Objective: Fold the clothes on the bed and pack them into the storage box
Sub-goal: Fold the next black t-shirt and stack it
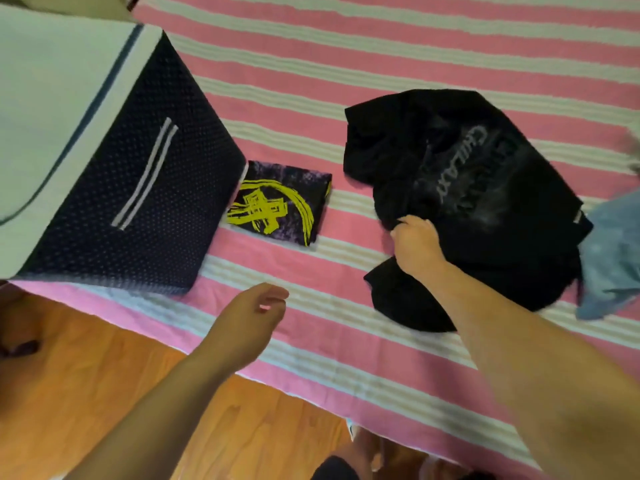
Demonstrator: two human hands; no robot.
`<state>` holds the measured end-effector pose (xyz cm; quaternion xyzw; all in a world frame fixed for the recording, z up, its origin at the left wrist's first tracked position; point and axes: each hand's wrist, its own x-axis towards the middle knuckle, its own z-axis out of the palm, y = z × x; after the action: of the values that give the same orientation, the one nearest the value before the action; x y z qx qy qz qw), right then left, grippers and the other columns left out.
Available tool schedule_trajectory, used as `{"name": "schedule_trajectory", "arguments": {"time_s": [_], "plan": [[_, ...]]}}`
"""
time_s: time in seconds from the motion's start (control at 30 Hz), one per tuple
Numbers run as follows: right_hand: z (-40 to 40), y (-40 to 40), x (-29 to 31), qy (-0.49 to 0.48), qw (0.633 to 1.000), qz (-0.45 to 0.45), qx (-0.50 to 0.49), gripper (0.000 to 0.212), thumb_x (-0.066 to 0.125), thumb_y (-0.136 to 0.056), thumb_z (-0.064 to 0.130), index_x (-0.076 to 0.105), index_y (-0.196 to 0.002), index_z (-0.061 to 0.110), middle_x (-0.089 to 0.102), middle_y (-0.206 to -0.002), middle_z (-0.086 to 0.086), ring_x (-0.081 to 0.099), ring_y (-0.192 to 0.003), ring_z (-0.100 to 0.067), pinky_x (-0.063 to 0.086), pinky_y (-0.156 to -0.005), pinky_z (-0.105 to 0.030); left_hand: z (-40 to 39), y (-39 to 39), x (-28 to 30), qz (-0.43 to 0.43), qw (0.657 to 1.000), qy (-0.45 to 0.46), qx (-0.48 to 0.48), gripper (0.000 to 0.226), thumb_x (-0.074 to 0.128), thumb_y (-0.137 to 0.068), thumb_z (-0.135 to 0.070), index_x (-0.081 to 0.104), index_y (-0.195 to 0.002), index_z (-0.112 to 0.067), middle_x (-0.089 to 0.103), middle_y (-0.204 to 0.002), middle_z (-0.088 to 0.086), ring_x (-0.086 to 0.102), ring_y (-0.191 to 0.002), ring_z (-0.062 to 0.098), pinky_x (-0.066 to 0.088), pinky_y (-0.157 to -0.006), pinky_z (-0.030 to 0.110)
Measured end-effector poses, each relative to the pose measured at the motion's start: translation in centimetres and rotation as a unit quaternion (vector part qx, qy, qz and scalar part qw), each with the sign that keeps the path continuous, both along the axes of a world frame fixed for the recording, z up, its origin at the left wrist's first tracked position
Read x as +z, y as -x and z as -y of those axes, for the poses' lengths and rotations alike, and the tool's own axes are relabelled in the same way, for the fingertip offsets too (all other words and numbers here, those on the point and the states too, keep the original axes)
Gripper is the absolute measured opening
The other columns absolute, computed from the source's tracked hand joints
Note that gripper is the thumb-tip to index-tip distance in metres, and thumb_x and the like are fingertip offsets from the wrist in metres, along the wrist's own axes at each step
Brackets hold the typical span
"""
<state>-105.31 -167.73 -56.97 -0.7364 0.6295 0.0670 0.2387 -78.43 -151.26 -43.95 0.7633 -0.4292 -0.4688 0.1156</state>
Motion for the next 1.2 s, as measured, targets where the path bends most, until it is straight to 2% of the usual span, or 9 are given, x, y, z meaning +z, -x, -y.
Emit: {"name": "schedule_trajectory", "arguments": {"time_s": [0.17, 0.3, 0.47, 0.57, 0.7, 0.8, 0.97, 1.1, 1.2], "plan": [[-4.2, 7.6, 20.5, 0.006, 0.895, 0.345, -0.282, 0.032, 0.048, -0.103, 0.015, 0.076, -0.088, 0.02, 0.071, -0.098, 0.016, 0.059, -0.088, 0.012, 0.039, -0.075, -0.003, 1.6, 5.1, 7.5, -0.038, 0.994, 0.084, -0.053, 0.033, 0.065, -0.098, -0.021, 0.058, -0.129, -0.03, 0.061, -0.125, -0.012, 0.058, -0.112, 0.004, 0.049, -0.101, 0.036], [-8.2, 12.3, 34.3, 0.074, 0.852, 0.439, -0.277, 0.033, 0.05, -0.104, 0.018, 0.074, -0.082, 0.025, 0.067, -0.07, 0.018, 0.055, -0.059, 0.006, 0.038, -0.06, -0.009, 5.4, 14.4, 13.8, -0.08, 0.963, 0.194, -0.169, 0.086, 0.076, -0.086, -0.041, 0.029, -0.157, -0.03, 0.036, -0.15, -0.004, 0.034, -0.138, 0.009, 0.026, -0.116, 0.025], [-9.0, 16.3, 42.1, 0.127, 0.824, 0.505, -0.223, 0.032, 0.051, -0.103, 0.026, 0.079, -0.091, 0.033, 0.075, -0.106, 0.009, 0.062, -0.117, -0.015, 0.043, -0.105, -0.038, 7.0, 21.7, 19.8, -0.023, 0.946, 0.299, -0.122, 0.02, 0.057, -0.093, -0.026, 0.064, -0.111, -0.024, 0.069, -0.104, 0.0, 0.064, -0.101, 0.028, 0.047, -0.078, 0.037], [-8.7, 18.6, 44.0, 0.121, 0.817, 0.513, -0.233, 0.03, 0.051, -0.102, 0.029, 0.08, -0.092, 0.034, 0.074, -0.113, 0.007, 0.061, -0.121, -0.015, 0.042, -0.11, -0.042, 5.6, 21.2, 22.5, -0.027, 0.957, 0.278, -0.076, 0.02, 0.055, -0.102, -0.021, 0.061, -0.084, -0.013, 0.065, -0.075, 0.002, 0.061, -0.076, 0.027, 0.039, -0.065, 0.036], [-8.1, 21.0, 44.8, 0.087, 0.817, 0.512, -0.251, 0.031, 0.05, -0.103, 0.018, 0.079, -0.096, 0.026, 0.07, -0.123, -0.003, 0.061, -0.121, -0.018, 0.046, -0.106, -0.035, 4.5, 20.7, 30.0, -0.239, 0.959, 0.152, 0.007, 0.025, 0.052, -0.106, -0.025, 0.074, -0.102, -0.013, 0.078, -0.1, 0.01, 0.074, -0.095, 0.027, 0.058, -0.089, 0.044], [-9.5, 21.0, 46.5, 0.12, 0.925, 0.345, -0.107, 0.041, 0.06, -0.098, 0.019, 0.057, -0.137, 0.027, 0.045, -0.148, 0.0, 0.04, -0.138, -0.014, 0.036, -0.112, -0.033, 4.7, 21.4, 35.3, -0.23, 0.963, 0.142, -0.005, 0.027, 0.052, -0.106, -0.025, 0.075, -0.107, -0.011, 0.076, -0.108, 0.015, 0.072, -0.103, 0.033, 0.057, -0.093, 0.05], [-17.7, 16.2, 48.4, 0.21, 0.914, 0.274, 0.213, 0.093, 0.079, -0.078, 0.052, 0.026, -0.154, 0.041, 0.002, -0.161, 0.014, 0.006, -0.15, -0.012, 0.019, -0.119, -0.029, 4.0, 23.5, 40.3, -0.218, 0.97, 0.105, 0.016, 0.034, 0.048, -0.108, -0.022, 0.062, -0.124, 0.004, 0.07, -0.105, 0.019, 0.069, -0.083, 0.027, 0.062, -0.069, 0.035], [-17.5, 13.1, 46.7, 0.406, 0.867, 0.201, 0.206, 0.071, 0.079, -0.081, 0.022, 0.05, -0.146, 0.023, 0.035, -0.149, -0.008, 0.034, -0.136, -0.034, 0.042, -0.111, -0.047, 3.0, 23.8, 41.7, -0.215, 0.972, 0.09, 0.01, 0.025, 0.047, -0.108, -0.021, 0.063, -0.106, -0.003, 0.067, -0.093, 0.015, 0.066, -0.077, 0.023, 0.06, -0.06, 0.029], [-16.7, 12.1, 47.8, 0.433, 0.834, 0.331, 0.083, 0.042, 0.058, -0.08, 0.001, 0.07, -0.12, 0.01, 0.052, -0.114, -0.002, 0.049, -0.108, -0.025, 0.047, -0.09, -0.028, 3.2, 23.1, 41.3, -0.164, 0.975, 0.146, 0.004, 0.027, 0.056, -0.104, -0.026, 0.068, -0.104, -0.001, 0.071, -0.101, 0.021, 0.07, -0.093, 0.034, 0.06, -0.086, 0.045]]}}
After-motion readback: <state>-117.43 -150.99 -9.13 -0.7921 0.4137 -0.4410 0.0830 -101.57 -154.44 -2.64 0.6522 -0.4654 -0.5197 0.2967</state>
